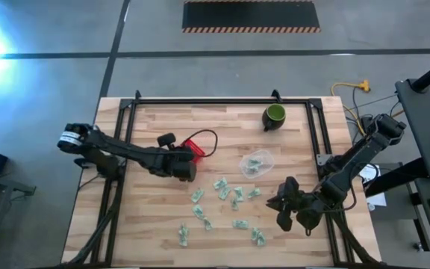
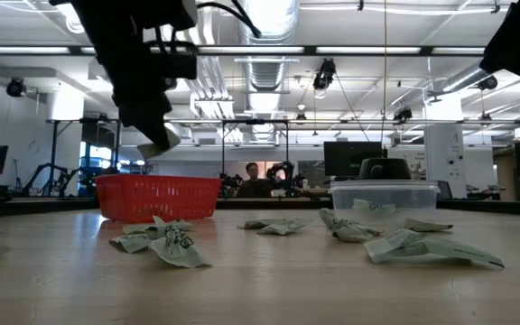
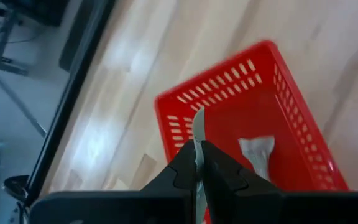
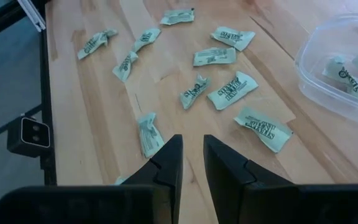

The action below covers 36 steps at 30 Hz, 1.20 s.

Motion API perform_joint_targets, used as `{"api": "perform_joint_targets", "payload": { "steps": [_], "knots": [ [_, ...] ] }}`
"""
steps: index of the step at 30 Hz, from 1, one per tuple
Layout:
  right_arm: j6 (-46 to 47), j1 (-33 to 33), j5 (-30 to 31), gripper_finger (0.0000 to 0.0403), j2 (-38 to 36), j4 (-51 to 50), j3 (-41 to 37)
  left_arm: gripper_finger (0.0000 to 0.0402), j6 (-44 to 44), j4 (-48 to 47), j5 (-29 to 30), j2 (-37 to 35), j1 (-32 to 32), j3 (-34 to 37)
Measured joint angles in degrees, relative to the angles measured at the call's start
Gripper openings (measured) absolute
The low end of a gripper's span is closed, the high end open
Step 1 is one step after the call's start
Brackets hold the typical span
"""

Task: Pick and place items into bin
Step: Put the stevia packet into the red bin, then put the stevia packet into the transparent bin

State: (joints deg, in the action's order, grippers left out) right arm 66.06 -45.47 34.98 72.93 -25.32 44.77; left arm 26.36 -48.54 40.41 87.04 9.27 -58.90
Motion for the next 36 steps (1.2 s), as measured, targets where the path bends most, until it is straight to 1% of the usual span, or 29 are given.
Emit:
{"api": "perform_joint_targets", "payload": {
  "steps": [6, 8, 11, 15, 20, 23, 26, 29, 33, 36],
  "knots": [
    [-0.1, 0.0, 0.0, 0.0057, 0.0, 0.0, 0.0, 0.0, -6.1, 2.8, -6.7, 1.3, -1.5, -0.1],
    [-0.1, 0.0, 0.2, 0.0057, 0.0, 0.0, 0.0, 0.0007, -7.2, 3.3, -7.4, 1.3, -1.8, 0.1],
    [0.0, 0.0, 0.2, 0.0057, 0.0, -0.1, 0.0, 0.0031, -9.2, 3.7, -7.4, 1.3, -2.0, -0.2],
    [0.0, 0.0, 0.2, 0.0057, 0.0, -0.1, 0.0, 0.0074, -11.7, 4.0, -7.5, 1.2, -2.5, -0.4],
    [-0.4, 0.0, 0.1, 0.0057, 0.0, -0.1, 0.0, 0.0116, -11.8, 3.5, -7.9, 1.2, -2.6, -0.5],
    [-4.0, 0.0, -0.6, 0.0057, 0.0, -0.1, 0.0, 0.0124, -12.1, 2.1, -11.3, 0.5, -2.5, -2.1],
    [-10.0, 0.0, -0.7, 0.0057, 0.2, -0.1, 0.0, 0.0125, -12.2, 1.9, -16.1, -1.4, -2.5, -3.8],
    [-16.4, 0.5, -0.7, 0.0057, 0.4, -0.2, -0.2, 0.0125, -11.6, 1.9, -19.5, -3.8, -2.1, -5.5],
    [-22.1, 2.5, -1.4, 0.0057, 1.8, -0.6, -0.3, 0.0125, -9.0, 2.5, -20.5, -8.1, -0.6, -7.0],
    [-24.4, 5.2, -4.4, 0.006, 3.4, -0.1, -0.3, 0.0125, -6.5, 4.1, -20.5, -11.3, 1.2, -7.2]
  ]
}}
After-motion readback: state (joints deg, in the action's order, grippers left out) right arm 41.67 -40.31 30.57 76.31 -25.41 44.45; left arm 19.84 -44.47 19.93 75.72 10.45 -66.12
